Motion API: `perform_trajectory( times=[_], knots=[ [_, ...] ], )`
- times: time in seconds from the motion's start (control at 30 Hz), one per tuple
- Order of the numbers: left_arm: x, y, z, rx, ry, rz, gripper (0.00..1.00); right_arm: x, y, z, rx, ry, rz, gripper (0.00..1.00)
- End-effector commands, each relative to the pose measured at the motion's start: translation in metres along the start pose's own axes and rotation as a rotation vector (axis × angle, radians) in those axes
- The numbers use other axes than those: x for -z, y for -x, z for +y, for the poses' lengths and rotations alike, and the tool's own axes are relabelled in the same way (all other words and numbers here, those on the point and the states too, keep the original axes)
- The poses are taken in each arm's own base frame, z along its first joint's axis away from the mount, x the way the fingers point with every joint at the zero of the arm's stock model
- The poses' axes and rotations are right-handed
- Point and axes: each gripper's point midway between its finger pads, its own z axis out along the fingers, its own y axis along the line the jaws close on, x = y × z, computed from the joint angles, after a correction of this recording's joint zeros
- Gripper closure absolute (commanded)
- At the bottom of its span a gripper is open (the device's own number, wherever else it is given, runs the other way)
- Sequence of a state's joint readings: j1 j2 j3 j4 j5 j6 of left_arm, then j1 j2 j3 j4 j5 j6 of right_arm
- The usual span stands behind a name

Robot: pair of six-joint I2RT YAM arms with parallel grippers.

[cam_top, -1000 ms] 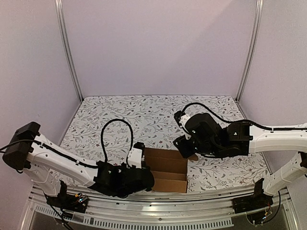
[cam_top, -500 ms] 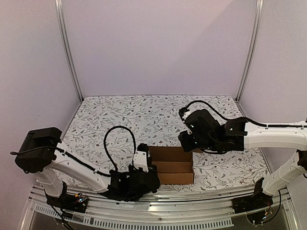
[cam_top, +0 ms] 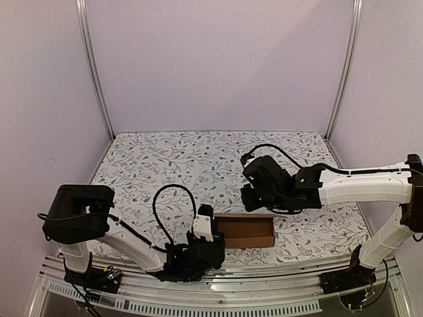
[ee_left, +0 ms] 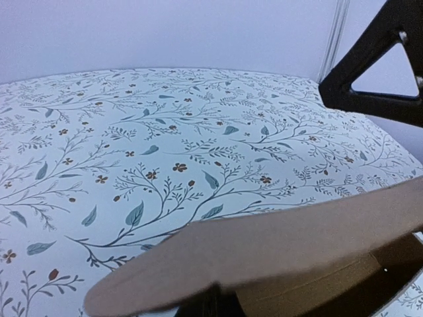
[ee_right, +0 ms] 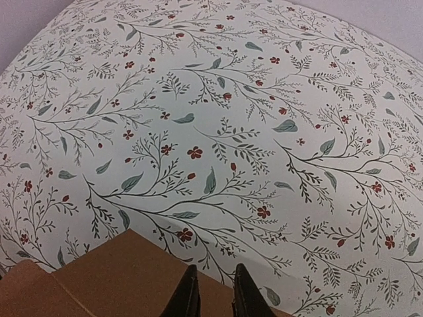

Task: Fold the paper box

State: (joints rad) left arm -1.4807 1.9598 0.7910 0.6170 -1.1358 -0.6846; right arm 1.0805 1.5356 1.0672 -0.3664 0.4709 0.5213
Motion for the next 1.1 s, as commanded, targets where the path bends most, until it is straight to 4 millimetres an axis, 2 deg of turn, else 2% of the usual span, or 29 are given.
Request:
perform_trajectory(
  times=[0.0,0.37,0.47,0.67,0.93,1.07],
  knots=[
    [-0.005,-0.064,0.017,-0.188,-0.057,0.127,1.00,-0.010,-0.010,-0.004,-0.036,-0.017,0.010,0.85],
    [-0.010,-0.075,0.003,-0.214,-0.085,0.142,1.00,-0.021,-0.046,-0.010,-0.103,-0.038,0.027,0.93],
    [-0.010,-0.074,0.006,-0.217,-0.064,0.138,0.90,-0.022,-0.056,-0.012,-0.103,-0.059,0.031,0.95],
    [-0.010,-0.072,0.006,-0.221,-0.060,0.138,0.78,-0.025,-0.076,-0.014,-0.123,-0.075,0.047,0.98],
    [-0.004,-0.065,0.004,-0.228,-0.062,0.131,0.43,-0.029,-0.092,-0.020,-0.135,-0.123,0.044,1.00],
    [0.001,-0.060,-0.001,-0.238,-0.068,0.134,0.31,-0.032,-0.100,-0.021,-0.120,-0.166,0.028,1.00]
  ],
)
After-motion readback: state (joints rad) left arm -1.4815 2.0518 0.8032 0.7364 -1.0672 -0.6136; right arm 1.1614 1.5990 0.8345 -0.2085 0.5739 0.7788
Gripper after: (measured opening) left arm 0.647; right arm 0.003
